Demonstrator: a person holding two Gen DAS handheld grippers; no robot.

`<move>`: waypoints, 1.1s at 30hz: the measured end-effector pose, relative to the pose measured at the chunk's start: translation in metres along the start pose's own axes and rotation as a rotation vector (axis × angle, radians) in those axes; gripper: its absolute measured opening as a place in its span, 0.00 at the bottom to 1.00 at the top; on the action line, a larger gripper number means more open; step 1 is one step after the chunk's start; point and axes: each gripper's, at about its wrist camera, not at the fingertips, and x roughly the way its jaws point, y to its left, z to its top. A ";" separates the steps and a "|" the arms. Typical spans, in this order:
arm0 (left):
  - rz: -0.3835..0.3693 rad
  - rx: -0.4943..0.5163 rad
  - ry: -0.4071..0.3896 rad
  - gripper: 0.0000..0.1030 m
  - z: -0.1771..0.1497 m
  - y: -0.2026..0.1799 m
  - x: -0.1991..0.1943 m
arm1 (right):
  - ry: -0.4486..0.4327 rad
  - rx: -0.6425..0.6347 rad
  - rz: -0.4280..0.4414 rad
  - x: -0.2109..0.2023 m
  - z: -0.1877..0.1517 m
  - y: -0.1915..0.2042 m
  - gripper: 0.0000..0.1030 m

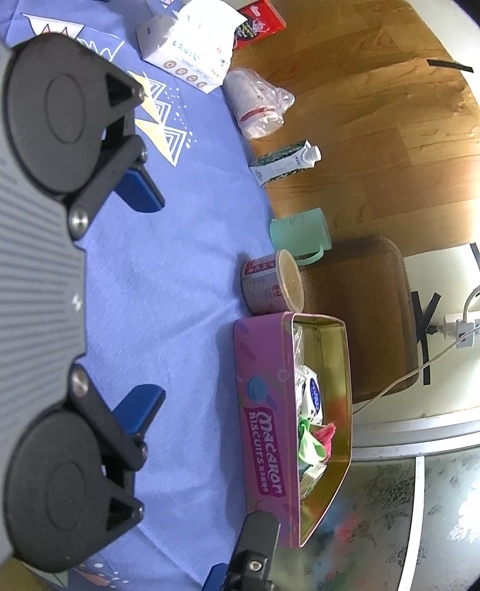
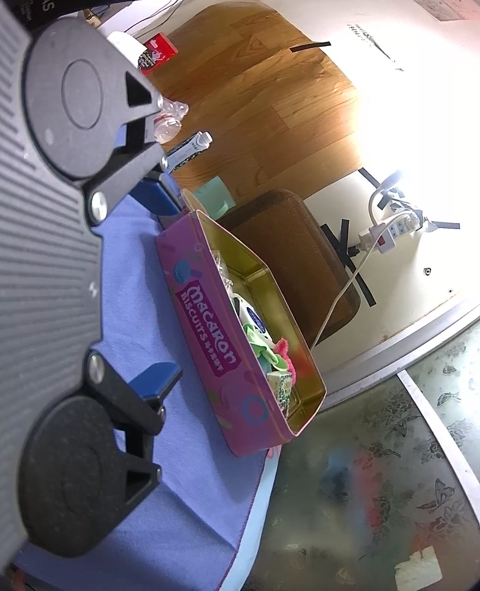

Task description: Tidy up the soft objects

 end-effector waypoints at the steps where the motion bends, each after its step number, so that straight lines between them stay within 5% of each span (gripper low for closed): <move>1: 0.003 -0.002 -0.003 1.00 0.000 0.000 0.000 | 0.000 0.001 0.001 0.000 0.000 0.000 0.86; 33: 0.056 0.016 -0.018 1.00 0.001 -0.002 -0.009 | -0.036 -0.001 0.005 -0.005 0.002 -0.001 0.86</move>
